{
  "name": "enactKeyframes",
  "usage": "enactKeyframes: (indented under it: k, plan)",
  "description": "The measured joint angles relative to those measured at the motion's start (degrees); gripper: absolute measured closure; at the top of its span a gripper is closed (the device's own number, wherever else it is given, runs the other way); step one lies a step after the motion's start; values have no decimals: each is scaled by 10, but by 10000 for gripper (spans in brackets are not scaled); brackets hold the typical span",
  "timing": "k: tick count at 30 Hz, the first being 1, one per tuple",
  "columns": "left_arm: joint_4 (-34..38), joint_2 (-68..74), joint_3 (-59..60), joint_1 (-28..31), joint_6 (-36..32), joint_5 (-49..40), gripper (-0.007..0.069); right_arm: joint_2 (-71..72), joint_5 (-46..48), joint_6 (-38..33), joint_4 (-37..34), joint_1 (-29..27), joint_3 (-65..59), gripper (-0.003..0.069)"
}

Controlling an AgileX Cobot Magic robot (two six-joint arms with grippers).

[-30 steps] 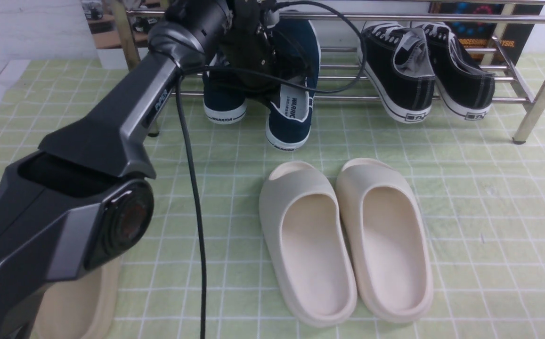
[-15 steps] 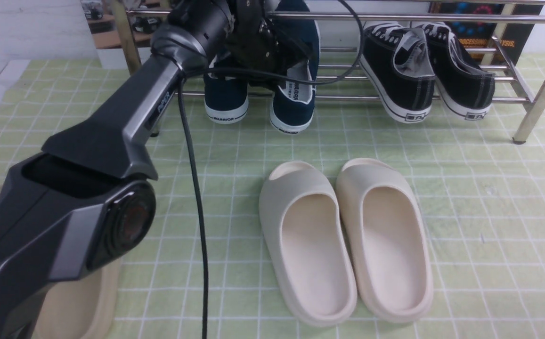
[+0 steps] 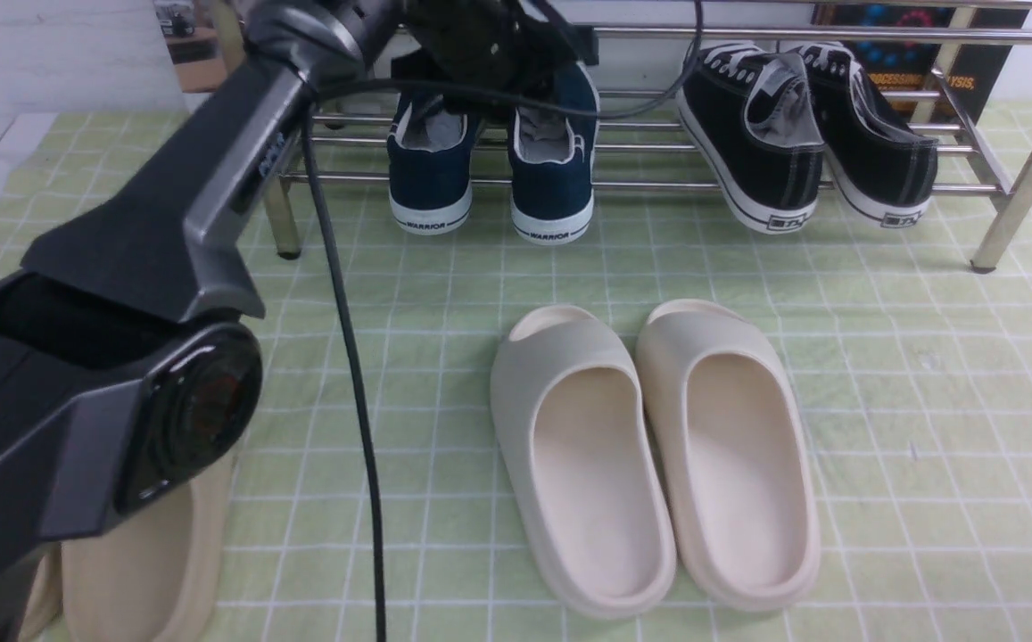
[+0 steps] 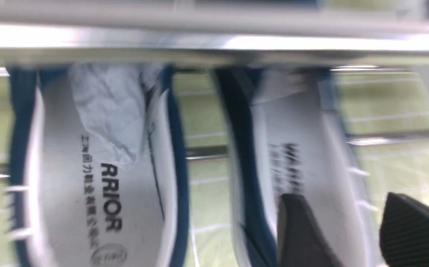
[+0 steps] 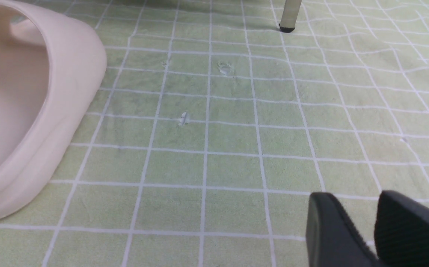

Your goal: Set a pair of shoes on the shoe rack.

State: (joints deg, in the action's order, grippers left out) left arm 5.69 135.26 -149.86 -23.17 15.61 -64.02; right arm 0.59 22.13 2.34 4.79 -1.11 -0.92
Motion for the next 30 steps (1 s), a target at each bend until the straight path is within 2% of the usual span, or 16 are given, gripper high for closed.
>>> enactKeyframes:
  k: [2, 3, 4, 7, 16, 21, 22, 24, 26, 28, 29, 30]
  plan:
    - [1, -34, -2, 0, -34, -48, 412, 0, 0, 0, 0, 0, 0, 428]
    - [2, -37, -2, 0, -37, -48, 412, 0, 0, 0, 0, 0, 0, 427]
    - [3, -58, -3, 0, -53, -68, 488, 0, 0, 0, 0, 0, 0, 424]
    - [2, -107, 4, 0, -70, -77, 626, 0, 0, 0, 0, 0, 0, 422]
    - [-5, -355, 94, 0, -95, -77, 638, 0, 0, 0, 0, 0, 0, 421]
    - [-23, -561, 324, 0, -112, -75, 638, 0, 0, 0, 0, 0, 0, 421]
    - [-25, -601, 400, 0, -112, -60, 638, 0, 0, 0, 0, 0, 0, 421]
    - [-31, -688, 553, 0, -113, 16, 638, 0, 0, 0, 0, 0, 0, 421]
    - [-34, -736, 624, 0, -112, 63, 638, 0, 0, 0, 0, 0, 0, 421]
    - [-47, -837, 817, 0, -92, 203, 638, 0, 0, 0, 0, 0, 0, 421]
    - [-47, -845, 817, 0, -92, 203, 638, 0, 0, 0, 0, 0, 0, 421]
    - [-53, -904, 918, 0, -73, 291, 638, 0, 0, 0, 0, 0, 0, 421]
